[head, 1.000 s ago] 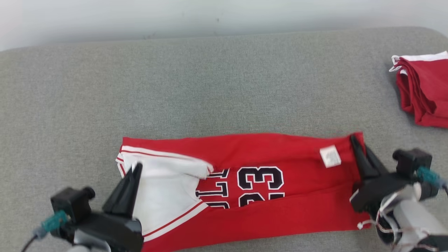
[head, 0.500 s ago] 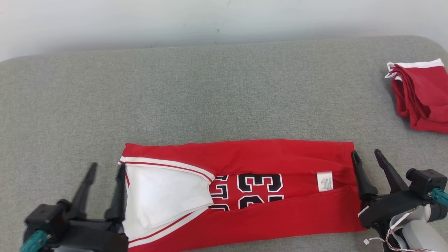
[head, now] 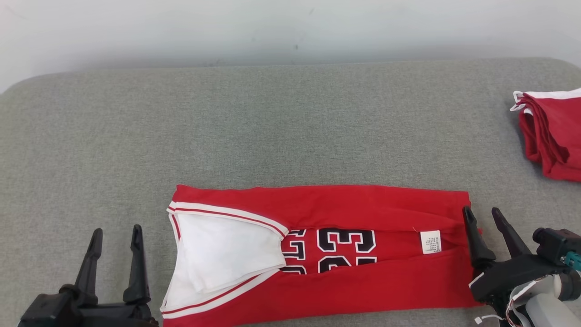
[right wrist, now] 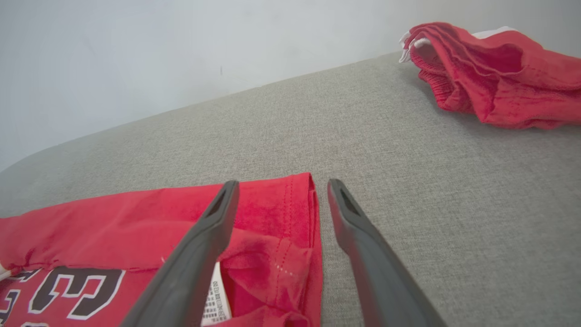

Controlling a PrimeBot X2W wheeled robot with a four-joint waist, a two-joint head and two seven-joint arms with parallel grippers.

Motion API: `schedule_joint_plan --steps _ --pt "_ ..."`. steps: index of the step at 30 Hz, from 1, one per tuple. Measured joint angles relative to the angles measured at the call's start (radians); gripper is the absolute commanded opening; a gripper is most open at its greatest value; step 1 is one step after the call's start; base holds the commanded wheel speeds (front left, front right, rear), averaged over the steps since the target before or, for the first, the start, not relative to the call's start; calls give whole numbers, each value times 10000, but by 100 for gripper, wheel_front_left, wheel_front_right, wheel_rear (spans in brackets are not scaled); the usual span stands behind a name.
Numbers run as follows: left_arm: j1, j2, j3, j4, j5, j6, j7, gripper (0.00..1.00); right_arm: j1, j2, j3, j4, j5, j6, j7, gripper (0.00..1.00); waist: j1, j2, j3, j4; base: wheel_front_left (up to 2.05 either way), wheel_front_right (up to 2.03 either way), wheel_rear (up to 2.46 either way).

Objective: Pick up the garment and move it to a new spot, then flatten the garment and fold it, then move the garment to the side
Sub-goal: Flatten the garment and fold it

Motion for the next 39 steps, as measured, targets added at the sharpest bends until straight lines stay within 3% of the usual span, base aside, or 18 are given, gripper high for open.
schedule_joint_plan --steps 8,18,19,21,22,31,39 --pt "68 -585 525 180 570 -499 0 100 -31 113 79 1131 61 0 111 100 0 0 -28 131 0 0 0" --pt "51 -830 855 257 1151 -719 0 100 -471 982 418 2646 631 0 23 100 0 0 -80 97 0 0 0" --pt "49 -844 876 268 1152 -738 2 100 -526 1039 405 2786 709 0 10 89 0 0 -82 93 0 0 0" --pt "35 -861 884 303 1197 -761 0 100 -668 1089 477 3072 779 0 -33 18 -1 0 -86 104 0 0 0" --pt "34 -874 884 320 1220 -763 0 100 -715 1087 504 3172 798 0 -54 0 -1 0 -92 118 0 0 0" --pt "78 -930 984 313 1312 -779 0 100 -835 915 481 3298 1137 19 -46 0 0 1 -261 133 0 0 0" --pt "360 -940 1143 278 1442 -780 0 100 -474 -558 -587 2968 796 19 -42 0 1 1 -645 15 0 0 0"
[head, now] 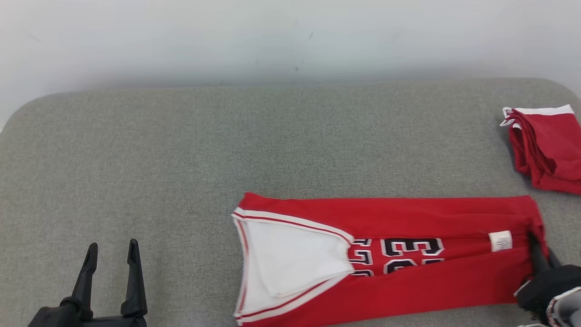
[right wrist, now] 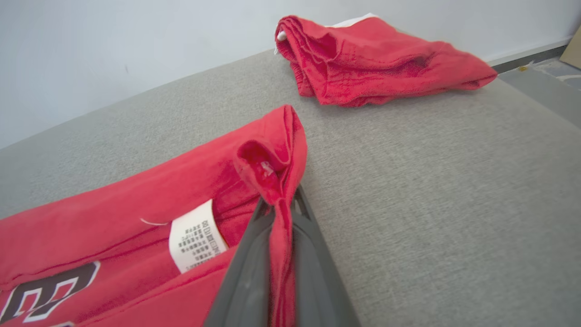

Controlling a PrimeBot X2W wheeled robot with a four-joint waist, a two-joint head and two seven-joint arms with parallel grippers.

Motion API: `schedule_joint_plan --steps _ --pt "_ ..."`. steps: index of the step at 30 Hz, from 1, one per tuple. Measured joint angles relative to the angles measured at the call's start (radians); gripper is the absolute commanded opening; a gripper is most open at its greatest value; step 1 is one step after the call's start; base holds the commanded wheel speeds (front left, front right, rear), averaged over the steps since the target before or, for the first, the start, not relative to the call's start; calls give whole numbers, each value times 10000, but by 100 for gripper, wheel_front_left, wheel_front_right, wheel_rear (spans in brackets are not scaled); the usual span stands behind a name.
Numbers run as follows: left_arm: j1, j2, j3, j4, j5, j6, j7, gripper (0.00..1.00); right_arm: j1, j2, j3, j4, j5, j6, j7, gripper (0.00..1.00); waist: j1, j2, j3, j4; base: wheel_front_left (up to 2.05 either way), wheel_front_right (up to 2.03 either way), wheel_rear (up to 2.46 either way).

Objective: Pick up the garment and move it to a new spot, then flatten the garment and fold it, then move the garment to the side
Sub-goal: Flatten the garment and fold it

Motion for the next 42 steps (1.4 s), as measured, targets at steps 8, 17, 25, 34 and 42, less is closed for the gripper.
schedule_joint_plan --steps 8,17,25,34,42 --pt "212 0 278 -90 65 2 0 100 266 -637 -458 -502 -295 -2 -2 0 -1 -1 -379 -194 0 0 0" --pt "372 -4 357 -130 56 29 2 100 488 146 257 -2057 -924 -2 -4 0 -1 0 -556 -426 0 0 0" --pt "362 -6 186 -59 48 77 2 100 546 1185 1406 -3340 -1365 -4 359 0 -1 0 -515 -301 0 0 0" --pt "128 -6 -117 117 25 104 2 100 370 2491 2405 -3753 -1630 -4 709 0 -1 0 -377 107 0 0 0" --pt "-71 -6 -305 253 -63 165 0 100 145 3252 3200 -3352 -1678 -4 765 0 -1 0 -199 562 0 0 0"
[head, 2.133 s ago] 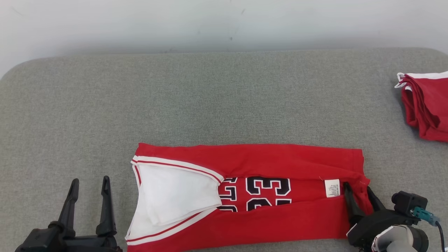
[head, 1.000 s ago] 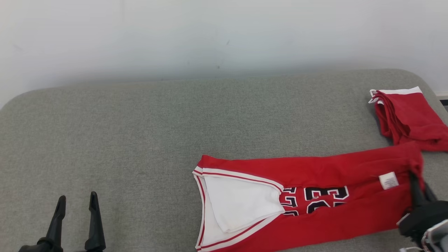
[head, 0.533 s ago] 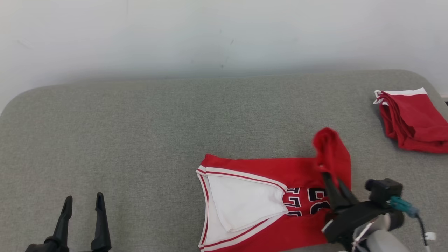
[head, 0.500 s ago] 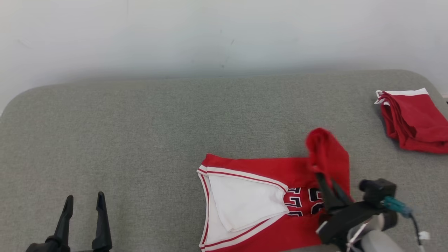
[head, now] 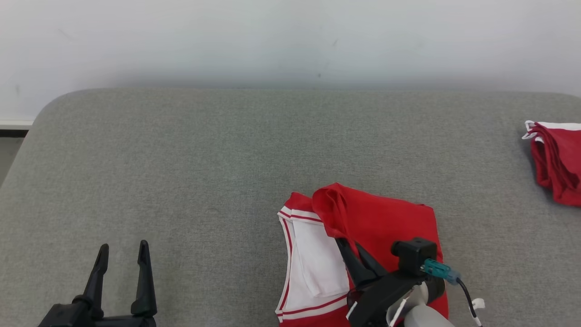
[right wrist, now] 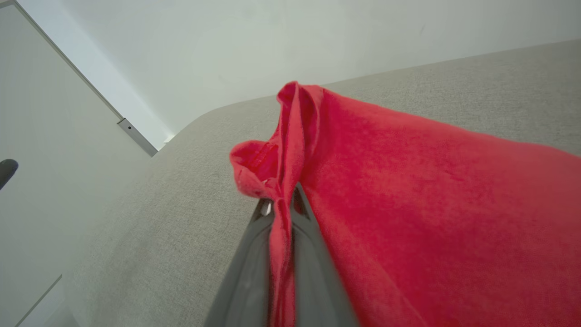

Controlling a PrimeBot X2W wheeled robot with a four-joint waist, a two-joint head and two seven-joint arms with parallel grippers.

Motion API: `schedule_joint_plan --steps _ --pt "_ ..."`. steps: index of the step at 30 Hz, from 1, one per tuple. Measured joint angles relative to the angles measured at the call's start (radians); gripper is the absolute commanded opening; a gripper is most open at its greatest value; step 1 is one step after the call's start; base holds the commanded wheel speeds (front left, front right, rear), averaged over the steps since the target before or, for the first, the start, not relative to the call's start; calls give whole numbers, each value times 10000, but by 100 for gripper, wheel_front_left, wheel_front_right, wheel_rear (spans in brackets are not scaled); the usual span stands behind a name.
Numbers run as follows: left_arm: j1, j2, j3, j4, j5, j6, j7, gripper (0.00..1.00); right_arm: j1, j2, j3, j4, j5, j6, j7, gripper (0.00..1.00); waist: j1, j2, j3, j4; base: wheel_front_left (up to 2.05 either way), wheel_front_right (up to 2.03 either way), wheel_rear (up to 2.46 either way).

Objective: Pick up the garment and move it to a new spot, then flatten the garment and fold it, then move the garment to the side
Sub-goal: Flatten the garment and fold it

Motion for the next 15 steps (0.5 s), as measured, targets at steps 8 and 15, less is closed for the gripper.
schedule_joint_plan --steps 8,15 --pt "-171 0 -119 119 -44 31 2 100 -455 359 560 761 215 0 -190 0 0 0 181 249 0 0 0" --pt "-250 0 -146 213 -88 61 0 100 -749 435 821 1304 441 0 -445 100 0 0 195 185 0 0 0"
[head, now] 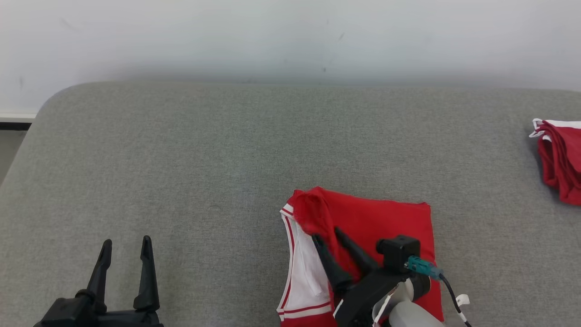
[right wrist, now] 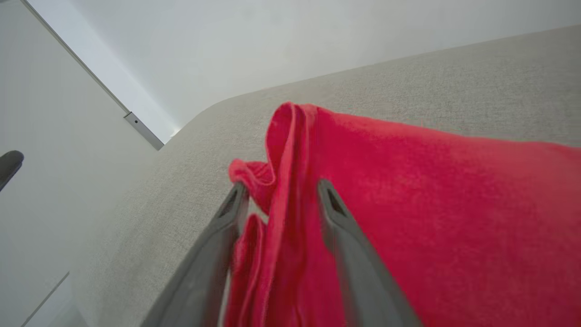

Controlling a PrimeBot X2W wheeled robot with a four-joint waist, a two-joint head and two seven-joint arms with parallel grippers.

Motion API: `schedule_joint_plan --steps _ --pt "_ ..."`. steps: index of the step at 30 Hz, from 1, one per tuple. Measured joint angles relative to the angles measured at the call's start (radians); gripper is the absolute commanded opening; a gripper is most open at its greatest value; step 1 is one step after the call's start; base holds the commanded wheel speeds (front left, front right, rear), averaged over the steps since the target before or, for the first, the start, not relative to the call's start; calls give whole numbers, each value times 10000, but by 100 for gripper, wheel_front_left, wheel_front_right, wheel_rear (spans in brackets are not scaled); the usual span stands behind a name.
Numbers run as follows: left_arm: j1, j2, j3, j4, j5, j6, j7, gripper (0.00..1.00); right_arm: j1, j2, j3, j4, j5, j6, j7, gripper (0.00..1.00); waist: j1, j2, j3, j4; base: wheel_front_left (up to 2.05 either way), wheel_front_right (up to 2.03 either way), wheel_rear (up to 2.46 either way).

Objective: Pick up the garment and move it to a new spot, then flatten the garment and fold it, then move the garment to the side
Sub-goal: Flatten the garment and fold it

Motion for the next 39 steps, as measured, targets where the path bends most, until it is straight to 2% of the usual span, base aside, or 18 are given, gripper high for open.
schedule_joint_plan --steps 5,8,13,18,23,31,39 --pt "25 -2 113 44 4 0 0 100 -96 -61 -274 -226 2 0 -242 100 0 0 -127 -193 0 0 0" --pt "58 -2 190 33 19 -8 0 100 -83 -460 -633 -644 -44 0 -276 100 0 0 -221 -341 0 0 0" --pt "221 -4 451 -79 52 -33 0 100 441 -1298 -2034 -2023 -512 0 -324 100 0 0 -377 -712 0 0 0" --pt "273 0 606 -244 163 -50 0 100 1187 -1699 -3072 -3014 -1062 0 -326 100 -1 0 -471 -1025 0 0 0" --pt "286 -6 633 -343 326 -109 0 100 2016 -1714 -3902 -3916 -1638 0 -328 100 -1 0 -568 -1248 0 0 0" --pt "556 -4 604 -370 541 -138 0 100 3411 -1289 -4765 -4746 -2332 0 -330 100 -1 -1 -797 -1371 0 0 0" --pt "902 -4 617 -380 594 -165 0 100 4021 -1168 -5070 -5076 -2752 0 -330 100 -1 0 -929 -1457 0 0 0"
